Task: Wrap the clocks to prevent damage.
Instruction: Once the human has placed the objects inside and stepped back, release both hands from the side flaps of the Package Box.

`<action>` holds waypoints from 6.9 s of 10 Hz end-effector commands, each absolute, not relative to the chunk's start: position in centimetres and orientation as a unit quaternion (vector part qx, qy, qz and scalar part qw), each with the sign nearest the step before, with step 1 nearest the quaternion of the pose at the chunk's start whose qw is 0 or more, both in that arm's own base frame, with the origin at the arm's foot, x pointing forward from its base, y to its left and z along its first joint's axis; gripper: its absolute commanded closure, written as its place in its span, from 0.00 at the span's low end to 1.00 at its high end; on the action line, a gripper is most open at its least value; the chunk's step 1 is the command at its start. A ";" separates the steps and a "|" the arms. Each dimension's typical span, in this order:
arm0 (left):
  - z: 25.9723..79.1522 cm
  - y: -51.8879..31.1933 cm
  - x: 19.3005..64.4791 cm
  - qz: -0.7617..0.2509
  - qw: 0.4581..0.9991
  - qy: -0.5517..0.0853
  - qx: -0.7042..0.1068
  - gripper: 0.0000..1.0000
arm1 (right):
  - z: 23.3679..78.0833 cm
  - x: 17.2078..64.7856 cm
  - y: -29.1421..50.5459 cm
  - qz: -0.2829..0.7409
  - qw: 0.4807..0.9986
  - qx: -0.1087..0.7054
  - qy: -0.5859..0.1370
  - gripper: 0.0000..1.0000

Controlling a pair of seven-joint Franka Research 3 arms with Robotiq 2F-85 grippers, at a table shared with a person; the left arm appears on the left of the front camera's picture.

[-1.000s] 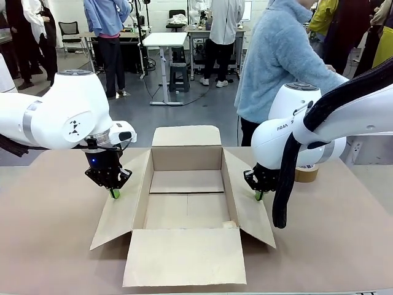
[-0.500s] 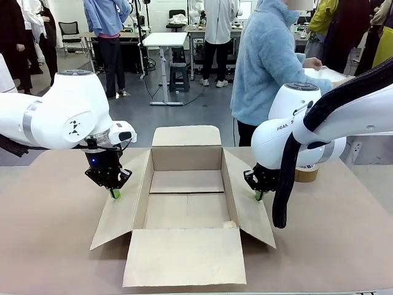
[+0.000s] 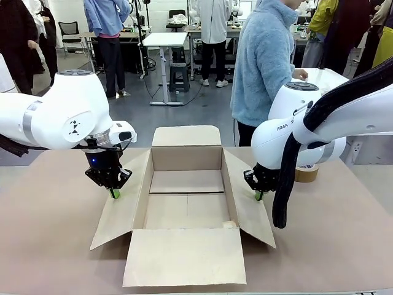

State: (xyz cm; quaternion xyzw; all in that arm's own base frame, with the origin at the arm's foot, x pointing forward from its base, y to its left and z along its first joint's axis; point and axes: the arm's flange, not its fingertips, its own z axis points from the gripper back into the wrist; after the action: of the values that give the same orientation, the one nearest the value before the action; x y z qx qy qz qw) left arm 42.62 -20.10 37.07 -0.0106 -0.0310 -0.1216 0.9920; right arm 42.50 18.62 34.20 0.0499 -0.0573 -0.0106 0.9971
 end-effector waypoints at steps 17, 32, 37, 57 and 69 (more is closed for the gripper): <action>37.1 -20.1 42.6 -0.125 0.992 -0.033 -0.007 0.99 | 34.0 42.4 18.9 -0.014 0.997 0.047 -0.056 0.99; 37.1 -20.1 42.6 -0.125 0.992 -0.033 -0.007 0.99 | 34.0 42.4 18.9 -0.014 0.997 0.047 -0.056 0.99; 37.1 -20.1 42.6 -0.125 0.992 -0.033 -0.007 0.99 | 34.0 42.4 18.9 -0.014 0.997 0.047 -0.056 0.99; 37.1 -20.1 42.6 -0.125 0.992 -0.033 -0.007 0.99 | 34.0 42.4 18.9 -0.014 0.997 0.047 -0.056 0.99; 37.1 -20.1 42.6 -0.125 0.992 -0.033 -0.007 0.99 | 34.0 42.4 18.9 -0.014 0.997 0.047 -0.056 0.99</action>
State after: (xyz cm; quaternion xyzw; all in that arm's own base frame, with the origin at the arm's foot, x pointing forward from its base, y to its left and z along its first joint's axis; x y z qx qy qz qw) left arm 42.62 -20.10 37.07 -0.0106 -0.0310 -0.1217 0.9920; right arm 42.50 18.62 34.20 0.0499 -0.0573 -0.0107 0.9971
